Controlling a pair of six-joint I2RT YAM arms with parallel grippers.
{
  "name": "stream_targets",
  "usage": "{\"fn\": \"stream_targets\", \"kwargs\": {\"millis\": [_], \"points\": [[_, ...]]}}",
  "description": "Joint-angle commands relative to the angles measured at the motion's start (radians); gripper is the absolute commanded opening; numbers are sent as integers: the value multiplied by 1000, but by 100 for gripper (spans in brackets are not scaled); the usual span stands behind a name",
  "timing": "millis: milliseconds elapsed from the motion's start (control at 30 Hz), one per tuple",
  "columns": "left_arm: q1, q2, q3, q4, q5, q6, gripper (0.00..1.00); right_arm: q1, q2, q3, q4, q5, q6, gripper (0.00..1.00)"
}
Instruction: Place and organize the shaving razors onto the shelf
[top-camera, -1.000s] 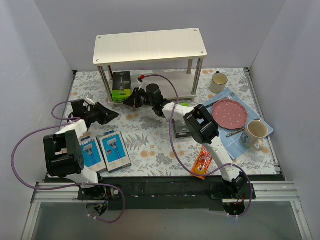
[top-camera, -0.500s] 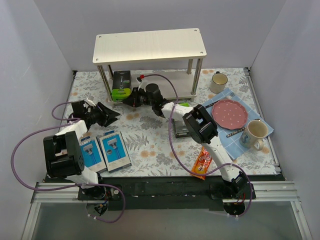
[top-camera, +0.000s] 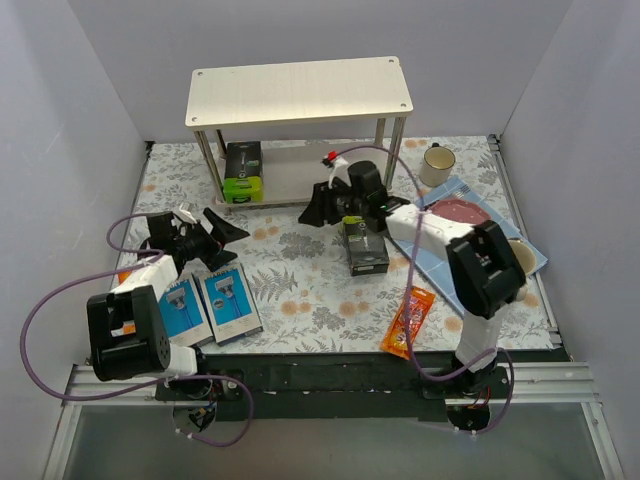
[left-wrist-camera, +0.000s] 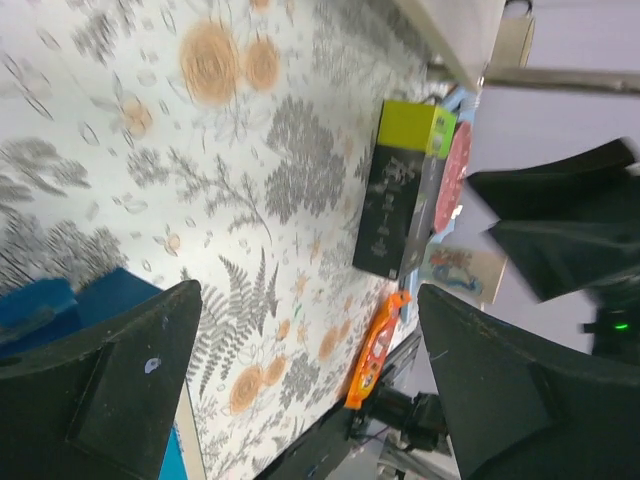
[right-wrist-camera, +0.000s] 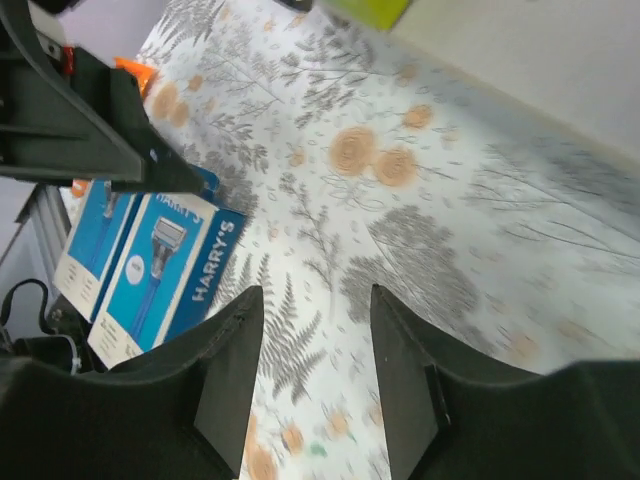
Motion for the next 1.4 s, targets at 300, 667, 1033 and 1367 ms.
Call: {"fn": "stream_targets", "kwargs": {"millis": [300, 667, 1033, 1367], "points": [[-187, -126, -110, -55, 40, 178, 58, -269, -383, -219, -458, 294, -399, 49], [-192, -73, -44, -118, 34, 235, 60, -345, -349, -273, -408, 262, -414, 54], [-192, -95, -33, -104, 17, 235, 63, -190, -357, -377, -392, -212, -278, 54], [-192, -95, -61, -88, 15, 215, 64, -136, -329, -213, -359, -219, -252, 51]]}}
